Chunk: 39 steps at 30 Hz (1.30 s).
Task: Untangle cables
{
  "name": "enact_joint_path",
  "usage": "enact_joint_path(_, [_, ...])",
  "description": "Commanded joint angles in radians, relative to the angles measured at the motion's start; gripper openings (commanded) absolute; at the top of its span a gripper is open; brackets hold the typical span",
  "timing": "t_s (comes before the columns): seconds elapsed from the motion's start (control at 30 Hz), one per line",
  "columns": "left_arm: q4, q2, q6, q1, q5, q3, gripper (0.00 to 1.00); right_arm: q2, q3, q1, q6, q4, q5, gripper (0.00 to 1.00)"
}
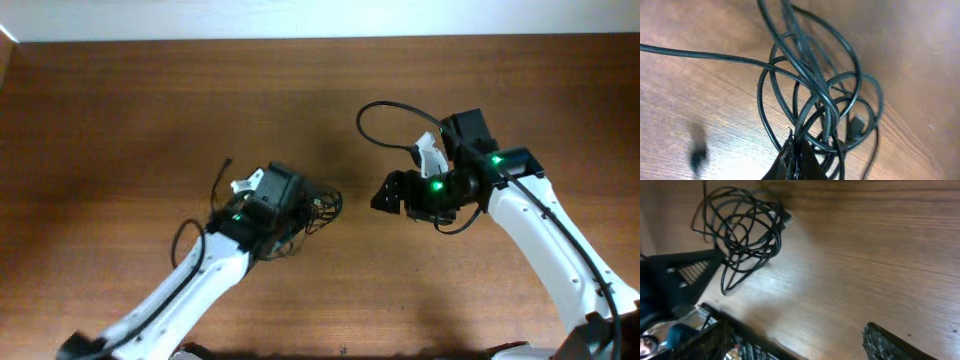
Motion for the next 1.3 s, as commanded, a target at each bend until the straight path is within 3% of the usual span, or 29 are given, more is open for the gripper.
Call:
enact_joint_path(0.0, [0.023, -0.111, 0.163, 0.003, -0.002, 0.005, 0.0, 0.045, -0.008, 0.078, 0.04, 0.048, -0.066, 0.81])
enact_joint_path(0.07, [0.027, -0.147, 0.162, 0.003, -0.001, 0.005, 0.0, 0.067, -0.008, 0.144, 0.101, 0.104, -0.069, 0.81])
enact_joint_path(0.17, [0.088, -0.185, 0.162, 0.003, 0.059, 0.005, 0.0, 0.126, -0.008, 0.226, 0.32, 0.172, -0.018, 0.81])
enact_joint_path(0.37, [0.187, -0.359, 0.177, 0.003, 0.174, 0.005, 0.0, 0.254, -0.008, 0.229, 0.381, 0.248, 0.076, 0.75])
enact_joint_path(0.43, [0.186, -0.472, 0.193, 0.032, 0.175, 0.004, 0.0, 0.259, -0.008, 0.221, 0.433, 0.217, 0.216, 0.75])
enact_joint_path(0.5, [0.174, -0.594, 0.286, 0.081, 0.17, 0.004, 0.0, 0.259, -0.008, 0.197, 0.432, 0.21, 0.229, 0.75])
enact_joint_path(0.57, [0.098, -0.66, 0.293, 0.135, 0.158, 0.004, 0.0, 0.256, -0.007, 0.159, 0.427, 0.193, 0.228, 0.75])
enact_joint_path(0.7, [-0.072, -0.65, 0.293, 0.17, 0.079, 0.004, 0.0, 0.161, -0.001, 0.04, 0.288, 0.091, 0.229, 0.83])
enact_joint_path(0.8, [-0.076, -0.62, 0.297, 0.17, 0.04, 0.004, 0.0, 0.013, -0.001, -0.043, 0.181, 0.014, 0.163, 0.84])
enact_joint_path(0.9, [-0.052, -0.562, 0.297, 0.169, 0.054, 0.004, 0.0, -0.146, -0.001, -0.024, 0.087, 0.002, -0.014, 0.88])
enact_joint_path(1.0, [0.018, -0.498, 0.357, 0.169, 0.127, 0.004, 0.0, -0.234, -0.001, 0.032, 0.091, 0.04, -0.122, 0.93])
enact_joint_path(1.1, [0.15, -0.476, 0.46, 0.169, 0.275, 0.004, 0.0, -0.221, -0.002, 0.085, 0.2, 0.069, -0.122, 0.94])
enact_joint_path(1.27, [0.209, -0.473, 0.468, 0.169, 0.415, 0.004, 0.0, -0.158, -0.002, 0.159, 0.357, 0.247, -0.204, 0.94])
